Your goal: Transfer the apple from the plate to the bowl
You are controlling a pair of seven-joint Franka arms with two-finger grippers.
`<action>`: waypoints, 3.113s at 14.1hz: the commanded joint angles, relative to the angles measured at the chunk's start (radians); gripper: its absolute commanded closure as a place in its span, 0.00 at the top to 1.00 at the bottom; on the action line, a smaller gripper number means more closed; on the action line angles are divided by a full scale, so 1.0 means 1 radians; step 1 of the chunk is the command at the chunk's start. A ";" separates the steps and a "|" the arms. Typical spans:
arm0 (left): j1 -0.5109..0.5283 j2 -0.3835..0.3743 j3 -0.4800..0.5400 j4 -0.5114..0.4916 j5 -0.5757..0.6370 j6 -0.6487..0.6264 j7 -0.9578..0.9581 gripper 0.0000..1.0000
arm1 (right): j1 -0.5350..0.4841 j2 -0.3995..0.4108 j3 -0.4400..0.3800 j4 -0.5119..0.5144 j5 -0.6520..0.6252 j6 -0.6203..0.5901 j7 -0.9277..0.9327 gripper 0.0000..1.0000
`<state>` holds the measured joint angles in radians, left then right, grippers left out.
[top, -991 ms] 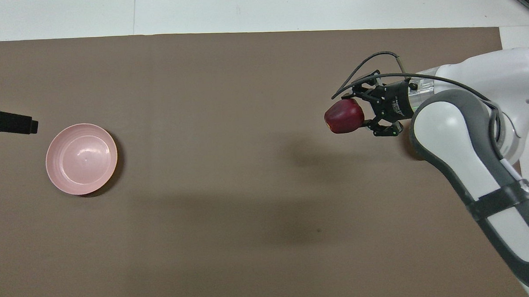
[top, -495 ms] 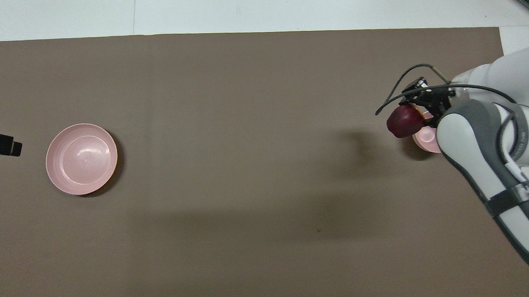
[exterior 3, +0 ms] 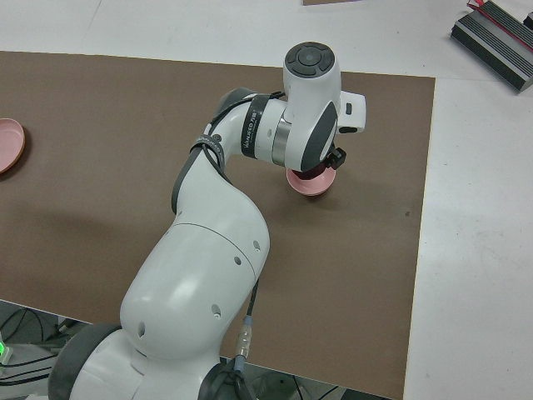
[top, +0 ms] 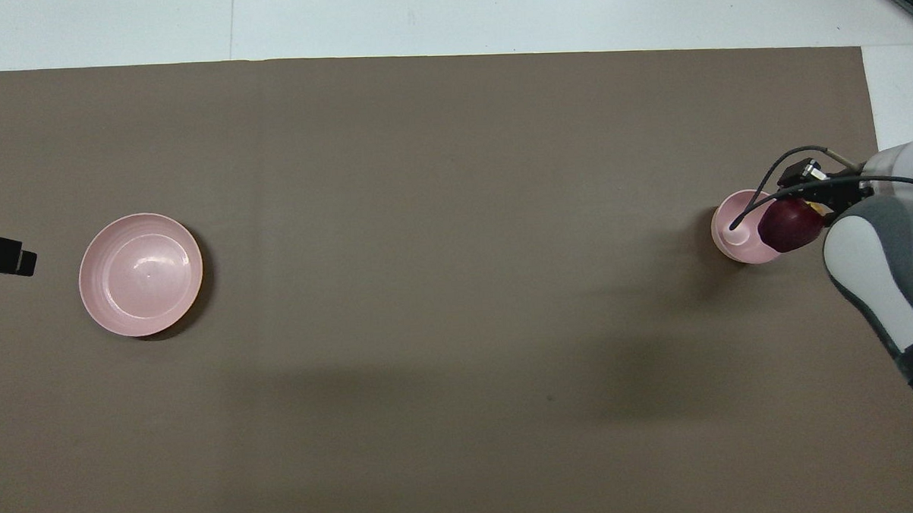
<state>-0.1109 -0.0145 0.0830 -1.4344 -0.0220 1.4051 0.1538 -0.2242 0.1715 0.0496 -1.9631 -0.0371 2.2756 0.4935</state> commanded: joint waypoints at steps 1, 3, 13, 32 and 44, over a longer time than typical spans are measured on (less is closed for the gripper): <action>0.000 -0.019 0.004 -0.017 0.022 -0.031 -0.011 1.00 | -0.004 -0.046 0.009 -0.124 -0.035 0.143 -0.026 0.00; 0.000 -0.033 0.004 -0.038 0.025 -0.020 -0.017 1.00 | 0.011 -0.046 0.009 -0.149 -0.047 0.188 -0.023 0.00; 0.004 -0.036 0.003 -0.037 0.037 -0.017 -0.020 1.00 | 0.016 0.057 0.015 -0.054 -0.118 0.182 -0.024 1.00; 0.004 -0.036 0.004 -0.037 0.037 -0.017 -0.020 1.00 | 0.046 -0.075 0.104 0.267 -0.023 -0.470 -0.495 1.00; 0.004 -0.036 0.004 -0.037 0.037 -0.017 -0.020 1.00 | 0.055 -0.145 0.101 0.403 0.008 -0.788 -0.477 1.00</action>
<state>-0.1089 -0.0257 0.0882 -1.4450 0.0081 1.3911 0.1424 -0.1634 0.0117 0.1477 -1.5837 -0.0508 1.5003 0.0267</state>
